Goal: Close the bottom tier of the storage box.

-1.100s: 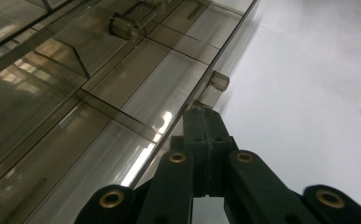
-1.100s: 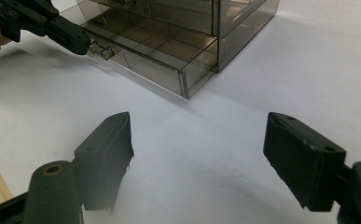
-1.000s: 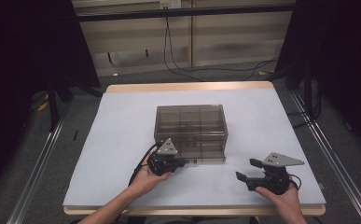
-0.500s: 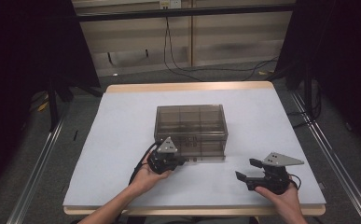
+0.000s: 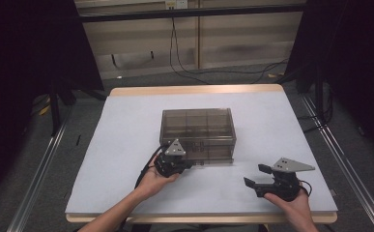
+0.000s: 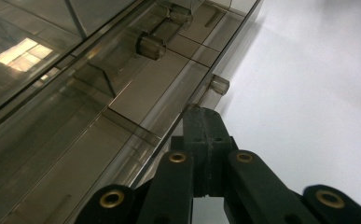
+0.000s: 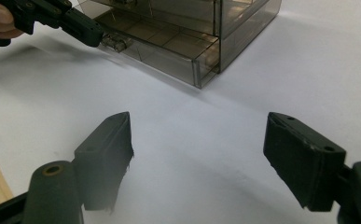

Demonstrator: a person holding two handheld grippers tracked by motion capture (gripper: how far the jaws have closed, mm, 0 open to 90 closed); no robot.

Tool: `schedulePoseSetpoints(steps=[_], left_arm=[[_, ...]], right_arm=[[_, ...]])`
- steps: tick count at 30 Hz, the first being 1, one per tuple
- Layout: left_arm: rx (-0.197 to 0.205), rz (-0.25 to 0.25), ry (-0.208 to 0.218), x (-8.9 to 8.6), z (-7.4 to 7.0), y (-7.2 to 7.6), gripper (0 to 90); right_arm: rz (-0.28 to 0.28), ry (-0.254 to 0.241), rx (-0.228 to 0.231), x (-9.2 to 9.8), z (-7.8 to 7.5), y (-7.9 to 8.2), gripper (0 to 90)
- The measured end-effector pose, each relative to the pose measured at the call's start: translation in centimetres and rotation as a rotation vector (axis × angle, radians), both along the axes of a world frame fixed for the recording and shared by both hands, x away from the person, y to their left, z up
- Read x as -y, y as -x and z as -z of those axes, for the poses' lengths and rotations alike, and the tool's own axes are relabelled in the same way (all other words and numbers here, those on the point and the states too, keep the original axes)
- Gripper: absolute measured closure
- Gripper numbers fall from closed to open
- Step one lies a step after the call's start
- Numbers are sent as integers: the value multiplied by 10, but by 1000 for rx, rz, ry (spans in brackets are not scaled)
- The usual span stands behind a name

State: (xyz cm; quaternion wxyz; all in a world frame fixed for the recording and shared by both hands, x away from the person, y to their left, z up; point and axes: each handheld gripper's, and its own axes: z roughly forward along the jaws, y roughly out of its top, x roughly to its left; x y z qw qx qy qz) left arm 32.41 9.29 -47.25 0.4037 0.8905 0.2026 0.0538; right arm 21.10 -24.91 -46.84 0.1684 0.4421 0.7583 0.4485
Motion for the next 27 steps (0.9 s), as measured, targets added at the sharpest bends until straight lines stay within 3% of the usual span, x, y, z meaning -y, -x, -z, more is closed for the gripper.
schedulePoseSetpoints(steps=[10, 14, 27], left_arm=[[-5, -7, 25, 0, 1, 0, 900], [-6, -8, 6, 0, -1, -1, 900], [9, -15, 10, 1, -1, -2, 900]], right_arm=[[-1, 0, -3, -1, 0, 0, 236], [2, -1, -4, -1, 0, 0, 236], [0, 1, -5, -2, 1, 0, 235]])
